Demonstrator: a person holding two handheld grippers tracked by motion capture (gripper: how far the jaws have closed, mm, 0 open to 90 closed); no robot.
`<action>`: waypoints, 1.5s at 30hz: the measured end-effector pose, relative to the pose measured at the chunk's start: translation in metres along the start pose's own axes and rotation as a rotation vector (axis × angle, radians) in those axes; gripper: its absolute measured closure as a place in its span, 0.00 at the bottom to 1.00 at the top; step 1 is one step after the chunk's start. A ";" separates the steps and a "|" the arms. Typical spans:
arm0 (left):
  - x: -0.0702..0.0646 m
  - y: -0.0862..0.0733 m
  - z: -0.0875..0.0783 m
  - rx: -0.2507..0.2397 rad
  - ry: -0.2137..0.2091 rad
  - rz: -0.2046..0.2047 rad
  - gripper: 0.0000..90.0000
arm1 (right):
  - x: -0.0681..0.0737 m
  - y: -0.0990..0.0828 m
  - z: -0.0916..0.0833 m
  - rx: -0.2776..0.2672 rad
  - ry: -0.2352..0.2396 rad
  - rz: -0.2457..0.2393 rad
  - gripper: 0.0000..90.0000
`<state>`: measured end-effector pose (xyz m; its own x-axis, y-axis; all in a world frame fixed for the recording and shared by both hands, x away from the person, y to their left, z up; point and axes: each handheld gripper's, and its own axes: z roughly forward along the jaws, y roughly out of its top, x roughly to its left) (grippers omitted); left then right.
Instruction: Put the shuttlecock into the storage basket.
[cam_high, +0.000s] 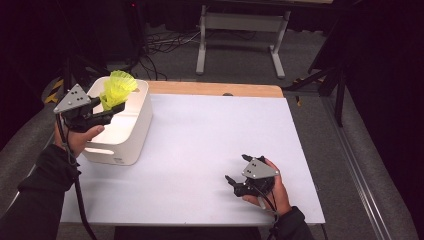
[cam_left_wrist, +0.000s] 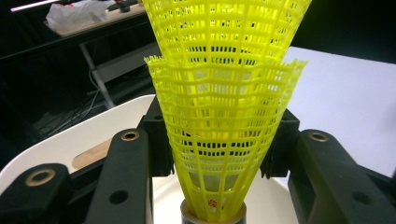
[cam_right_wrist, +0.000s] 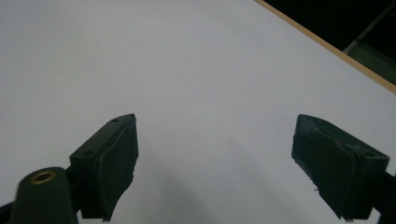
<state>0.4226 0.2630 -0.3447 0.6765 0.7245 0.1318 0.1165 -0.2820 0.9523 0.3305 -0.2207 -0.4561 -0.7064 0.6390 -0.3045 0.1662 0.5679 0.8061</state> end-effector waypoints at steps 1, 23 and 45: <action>0.004 0.003 0.003 0.013 0.004 -0.007 0.62 | 0.000 0.000 0.000 0.002 0.000 -0.001 0.17; 0.043 0.003 0.052 0.198 0.055 -0.064 0.63 | 0.001 -0.003 0.007 0.034 0.025 -0.017 0.17; 0.058 -0.010 0.085 0.465 0.052 -0.096 0.63 | 0.006 -0.001 0.010 0.036 0.065 -0.027 0.16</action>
<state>0.5225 0.2544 -0.3701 0.6105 0.7885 0.0741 0.4978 -0.4548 0.7385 0.3336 -0.2121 -0.4637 -0.7541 0.5886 -0.2912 0.1700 0.6033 0.7791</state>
